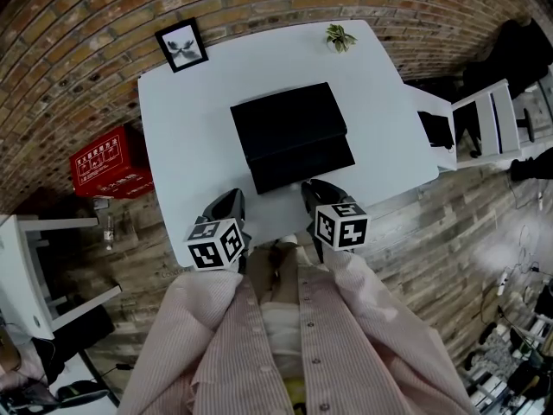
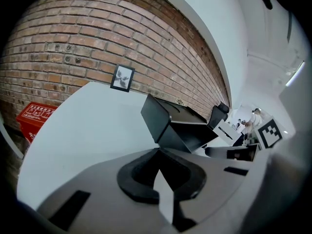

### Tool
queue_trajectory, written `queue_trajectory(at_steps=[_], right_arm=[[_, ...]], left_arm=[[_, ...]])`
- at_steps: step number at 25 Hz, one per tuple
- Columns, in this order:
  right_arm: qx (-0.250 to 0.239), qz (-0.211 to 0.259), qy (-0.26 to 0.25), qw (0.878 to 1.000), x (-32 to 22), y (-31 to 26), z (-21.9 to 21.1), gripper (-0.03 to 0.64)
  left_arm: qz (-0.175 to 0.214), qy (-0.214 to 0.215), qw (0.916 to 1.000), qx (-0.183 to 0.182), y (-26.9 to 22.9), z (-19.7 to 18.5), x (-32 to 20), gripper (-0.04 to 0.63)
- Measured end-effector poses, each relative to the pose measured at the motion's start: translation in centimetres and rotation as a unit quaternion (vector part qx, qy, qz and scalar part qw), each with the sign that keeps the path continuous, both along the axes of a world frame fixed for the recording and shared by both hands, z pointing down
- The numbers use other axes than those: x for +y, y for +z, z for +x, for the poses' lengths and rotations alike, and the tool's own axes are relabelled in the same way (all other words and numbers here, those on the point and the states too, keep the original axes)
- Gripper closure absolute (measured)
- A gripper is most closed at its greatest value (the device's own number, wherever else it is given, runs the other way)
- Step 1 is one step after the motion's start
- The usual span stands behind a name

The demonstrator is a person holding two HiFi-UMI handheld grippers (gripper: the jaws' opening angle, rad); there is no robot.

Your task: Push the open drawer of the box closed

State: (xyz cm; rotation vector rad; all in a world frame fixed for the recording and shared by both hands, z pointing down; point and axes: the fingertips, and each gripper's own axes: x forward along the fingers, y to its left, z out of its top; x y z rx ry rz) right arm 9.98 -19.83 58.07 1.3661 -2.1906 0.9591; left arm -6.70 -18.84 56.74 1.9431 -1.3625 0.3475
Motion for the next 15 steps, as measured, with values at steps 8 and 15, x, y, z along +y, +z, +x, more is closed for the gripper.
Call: queue_trajectory(at_steps=[8, 15], right_arm=[[0.0, 0.0, -0.003, 1.0, -1.1, 0.0, -0.2, 0.538], [-0.001, 0.0, -0.007, 1.0, -2.1, 0.0, -0.4, 0.538]], left_arm=[[0.005, 0.003, 1.0, -0.001, -0.2, 0.2, -1.2, 0.6], [0.006, 0.001, 1.0, 0.0, -0.2, 0.3, -2.1, 0.6]])
